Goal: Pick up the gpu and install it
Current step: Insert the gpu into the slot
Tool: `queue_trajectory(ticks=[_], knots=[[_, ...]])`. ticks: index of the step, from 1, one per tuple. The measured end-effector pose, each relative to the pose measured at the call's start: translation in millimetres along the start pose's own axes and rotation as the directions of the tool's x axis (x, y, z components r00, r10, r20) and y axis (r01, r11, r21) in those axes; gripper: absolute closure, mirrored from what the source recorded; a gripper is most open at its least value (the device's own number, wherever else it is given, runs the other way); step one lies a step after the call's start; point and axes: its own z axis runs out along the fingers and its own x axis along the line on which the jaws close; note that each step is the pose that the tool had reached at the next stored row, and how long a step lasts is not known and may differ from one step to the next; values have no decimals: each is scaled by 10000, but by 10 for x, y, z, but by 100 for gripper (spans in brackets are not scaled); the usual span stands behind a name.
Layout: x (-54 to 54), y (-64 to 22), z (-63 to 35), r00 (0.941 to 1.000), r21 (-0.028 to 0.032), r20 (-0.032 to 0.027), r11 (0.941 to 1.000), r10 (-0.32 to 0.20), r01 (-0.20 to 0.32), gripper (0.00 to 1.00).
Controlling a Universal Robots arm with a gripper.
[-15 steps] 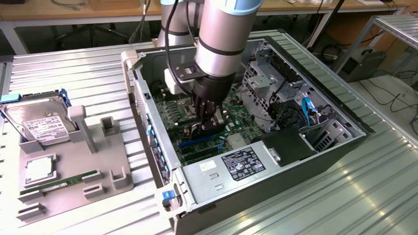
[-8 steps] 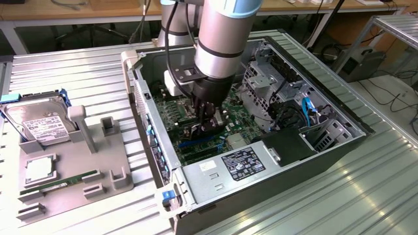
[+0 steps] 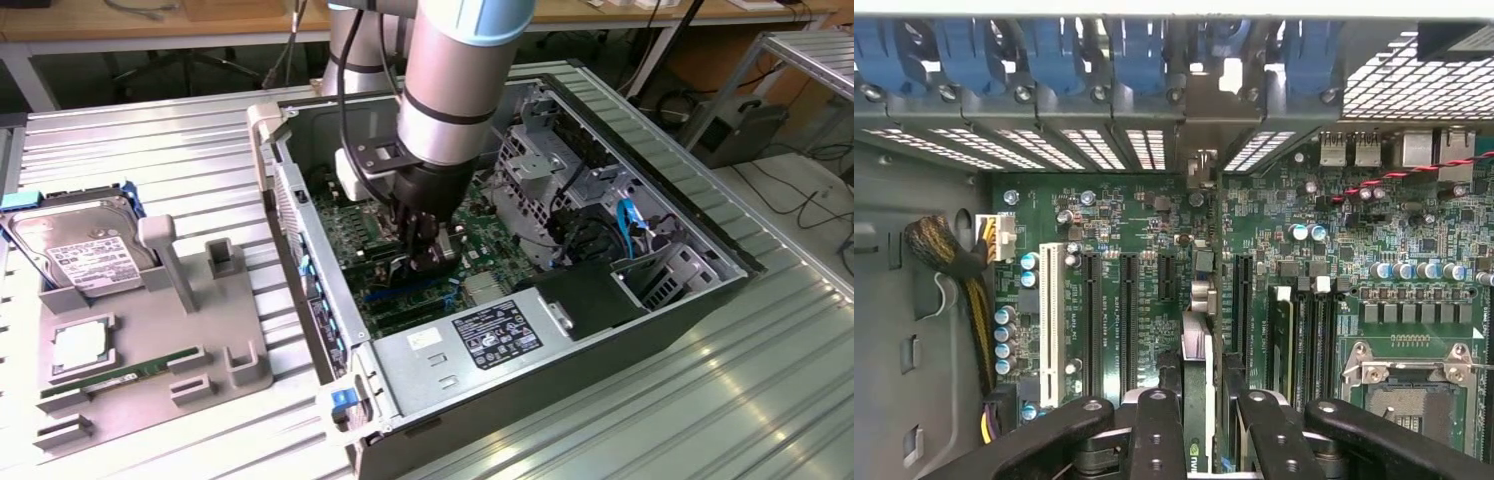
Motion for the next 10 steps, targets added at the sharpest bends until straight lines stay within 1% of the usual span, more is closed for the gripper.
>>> queue_trajectory(ticks=[3,10], knots=[[0,0,2,10000,2,9,10000,2,-2,74],[0,-1,21,10000,1,8,10000,2,-2,74]])
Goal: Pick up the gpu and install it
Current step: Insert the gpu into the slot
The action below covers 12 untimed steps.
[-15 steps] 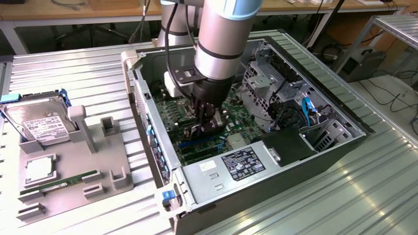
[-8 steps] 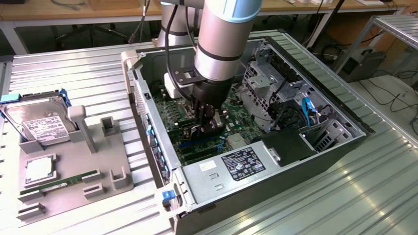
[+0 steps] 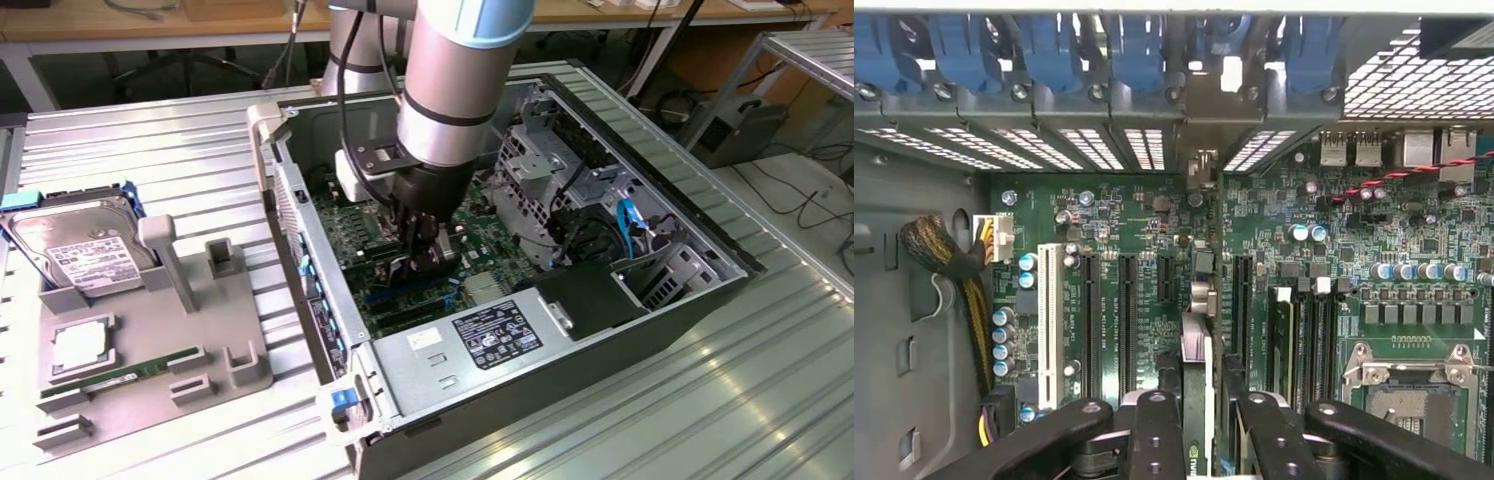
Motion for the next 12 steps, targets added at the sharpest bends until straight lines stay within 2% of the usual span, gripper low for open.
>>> queue_trajectory(ticks=[3,4,6,12], knots=[[-1,-1,3,10000,4,6,10000,-1,1,73],[-1,0,3,10000,4,6,10000,0,0,66],[0,0,-10,10000,0,0,10000,0,0,66],[-4,13,-223,10000,1,1,10000,1,-1,66]])
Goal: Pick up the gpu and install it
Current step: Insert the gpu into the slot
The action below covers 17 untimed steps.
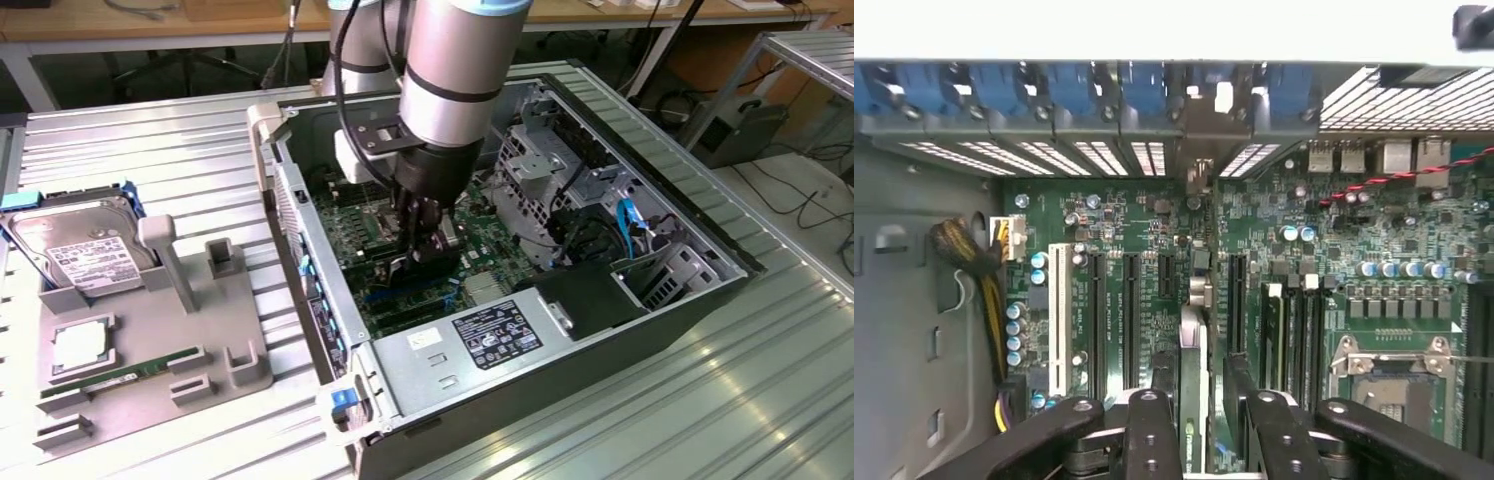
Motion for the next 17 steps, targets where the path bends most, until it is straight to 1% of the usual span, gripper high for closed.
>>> queue_trajectory(ticks=[2,3,5,6,7,8,11,17], knots=[[-5,9,-23,10000,-1,-1,10000,-1,1,66],[-12,15,-33,10000,0,0,10000,-1,1,68],[-40,27,-45,10000,0,-18,10000,0,0,81],[-59,30,-45,10000,1,-26,10000,0,0,81],[-77,32,-45,10000,0,-36,10000,0,0,87],[-105,44,-44,10000,4,-45,10000,1,-1,89],[-116,86,-27,10000,39,-49,10000,1,-1,89],[-116,88,0,10000,43,-49,10000,0,0,89]])
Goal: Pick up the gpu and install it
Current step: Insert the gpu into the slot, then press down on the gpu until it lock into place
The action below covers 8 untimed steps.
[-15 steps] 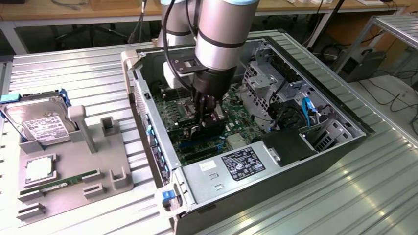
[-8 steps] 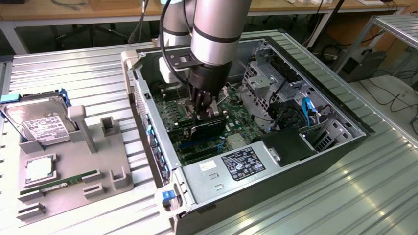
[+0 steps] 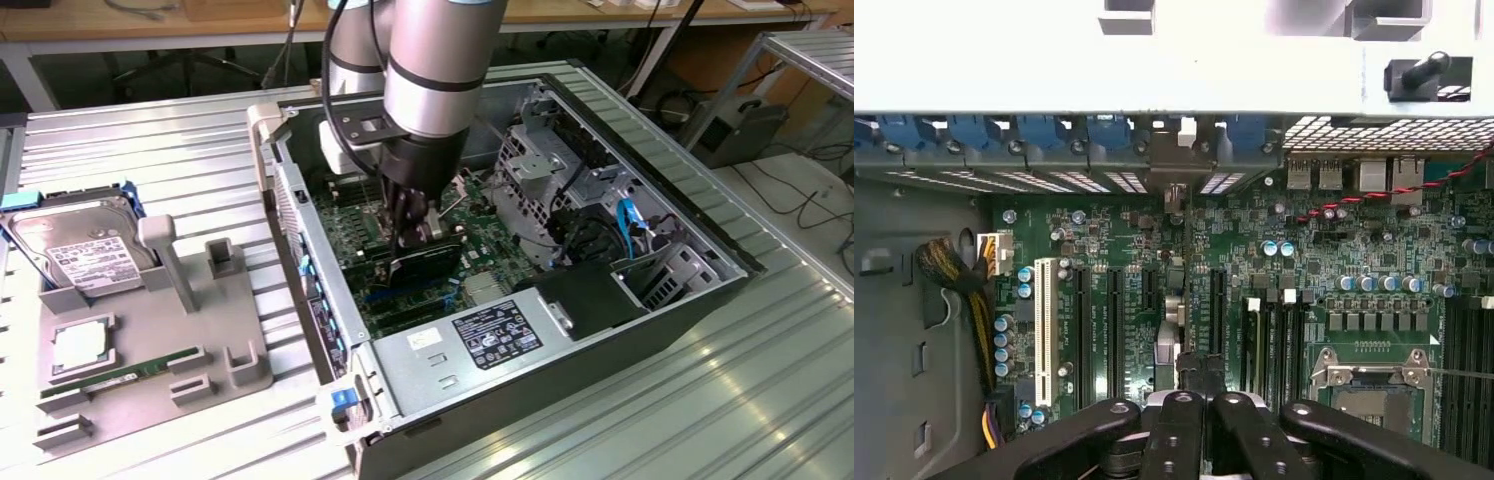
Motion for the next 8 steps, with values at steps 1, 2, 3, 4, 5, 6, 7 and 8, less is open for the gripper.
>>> queue_trajectory(ticks=[1,2,3,4,5,6,7,8], knots=[[0,0,8,10000,-1,-1,10000,0,0,89],[0,0,15,10000,-2,-3,10000,0,0,89],[1,0,24,10000,-3,-5,10000,0,0,89],[2,0,34,10000,-3,-5,10000,2,-2,89],[4,0,40,10000,-4,-6,10000,2,-2,89],[6,0,47,10000,-3,-6,10000,1,-1,89],[7,0,53,10000,1,0,10000,0,0,89],[8,0,58,10000,2,2,10000,1,-1,89]])
